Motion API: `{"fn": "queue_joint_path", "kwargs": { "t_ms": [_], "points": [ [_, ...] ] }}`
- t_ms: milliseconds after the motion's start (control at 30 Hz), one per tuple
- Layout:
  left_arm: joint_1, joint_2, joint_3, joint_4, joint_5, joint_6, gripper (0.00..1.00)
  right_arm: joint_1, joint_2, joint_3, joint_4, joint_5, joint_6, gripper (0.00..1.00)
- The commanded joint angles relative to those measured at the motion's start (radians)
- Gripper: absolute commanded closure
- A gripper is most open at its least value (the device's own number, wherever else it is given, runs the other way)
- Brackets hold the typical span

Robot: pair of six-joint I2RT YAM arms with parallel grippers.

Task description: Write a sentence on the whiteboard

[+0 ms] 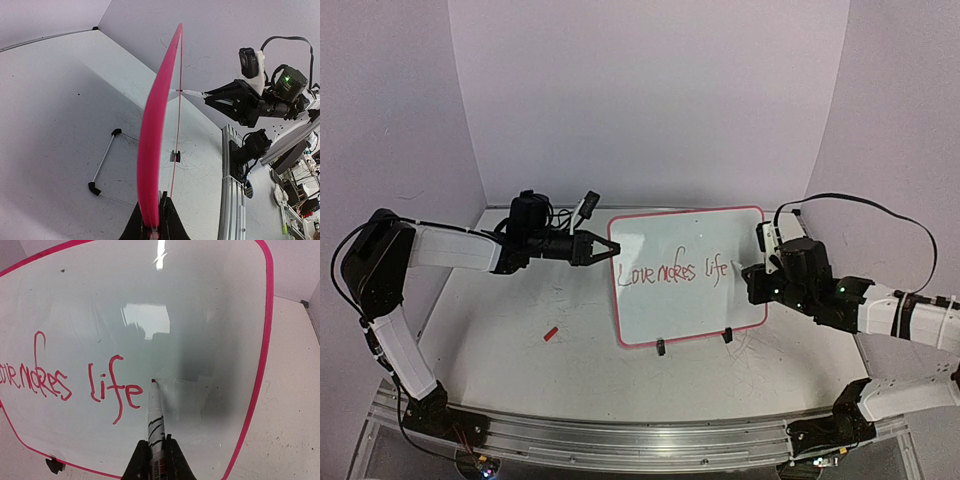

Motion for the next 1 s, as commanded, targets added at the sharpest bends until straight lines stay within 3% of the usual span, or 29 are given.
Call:
{"fn": "queue_joint_path", "kwargs": {
  "t_ms": [0, 967],
  "points": [
    [-0.003, 0.022, 0.02, -0.081, -0.103, 0.071, 1.0, -0.003, 0.005, 0.033, 0.005, 0.044, 0.026, 1.0],
    [-0.004, 0.018, 0.015, -0.081, -0.103, 0.071, 1.0, -0.003, -0.014, -0.027, -0.071, 0.007, 0.094, 1.0]
  ]
}}
